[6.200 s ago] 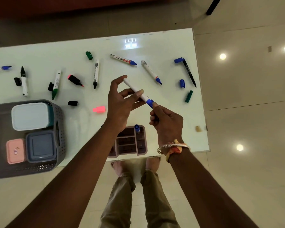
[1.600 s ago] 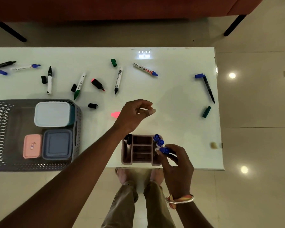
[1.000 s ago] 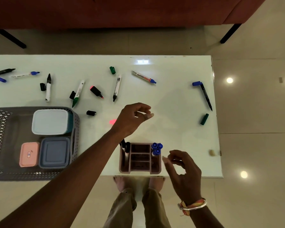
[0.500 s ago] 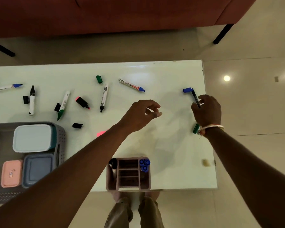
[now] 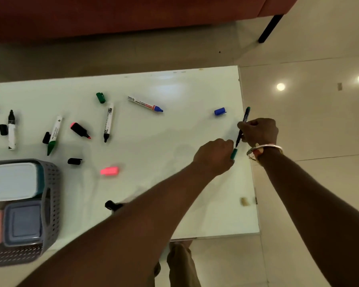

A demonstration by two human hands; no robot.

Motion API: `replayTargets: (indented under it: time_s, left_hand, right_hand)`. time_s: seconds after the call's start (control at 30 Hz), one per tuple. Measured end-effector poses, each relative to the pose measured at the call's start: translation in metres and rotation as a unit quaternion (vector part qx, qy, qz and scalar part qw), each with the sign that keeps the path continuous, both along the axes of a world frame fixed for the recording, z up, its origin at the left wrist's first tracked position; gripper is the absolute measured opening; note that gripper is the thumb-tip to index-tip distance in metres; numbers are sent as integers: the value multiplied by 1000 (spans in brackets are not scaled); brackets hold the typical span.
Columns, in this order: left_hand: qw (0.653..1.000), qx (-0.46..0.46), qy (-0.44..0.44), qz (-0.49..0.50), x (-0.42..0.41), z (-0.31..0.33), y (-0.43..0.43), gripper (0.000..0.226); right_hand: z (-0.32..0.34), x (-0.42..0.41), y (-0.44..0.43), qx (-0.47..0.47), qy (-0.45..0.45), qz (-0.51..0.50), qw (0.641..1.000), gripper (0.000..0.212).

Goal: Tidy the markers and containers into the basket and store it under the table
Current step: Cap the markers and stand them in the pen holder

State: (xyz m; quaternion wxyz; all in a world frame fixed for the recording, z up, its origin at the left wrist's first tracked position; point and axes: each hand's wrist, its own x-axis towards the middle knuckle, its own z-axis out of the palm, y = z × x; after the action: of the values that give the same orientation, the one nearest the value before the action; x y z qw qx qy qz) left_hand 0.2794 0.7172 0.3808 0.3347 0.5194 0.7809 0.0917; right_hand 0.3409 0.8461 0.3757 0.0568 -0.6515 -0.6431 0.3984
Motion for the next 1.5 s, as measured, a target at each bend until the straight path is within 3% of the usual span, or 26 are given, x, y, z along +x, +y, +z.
replayTargets:
  time_s: [0.13,0.27,0.43,0.6,0.97,1.07,1.2,1.37,1.5]
  left_hand:
    - [999,-1,28,26,21,-9,10,35]
    - [998,17,43,39,31,-19,11,19]
    - [990,10,-10,143,28,-18,2,12]
    - [967,53,-88,235,21,-17,-13,11]
    - [967,107,-72,220,-2,4,-31,8]
    - [966,130,-74,213,-8,12,-35,10]
    - [952,145,-141,230,-19,27,-43,13]
    - [929,146,-210,269,-47,44,-69,8]
    - [913,168,-243,280,-69,58,-100,9]
  right_hand:
    - [12,21,-3,-23,70,-101,992,11]
    - [14,37,-8,-25,119,-145,982,12]
    - [16,47,-17,-28,159,-169,972,18]
    - [25,41,-28,6,192,-155,969,23]
    - [43,15,-59,67,207,-102,971,23]
    - [46,10,-70,54,212,-87,972,24]
    - [49,8,-83,-29,269,-54,961,33]
    - [61,-9,-105,-61,299,-29,952,10]
    - [71,-29,-133,-68,322,-7,944,10]
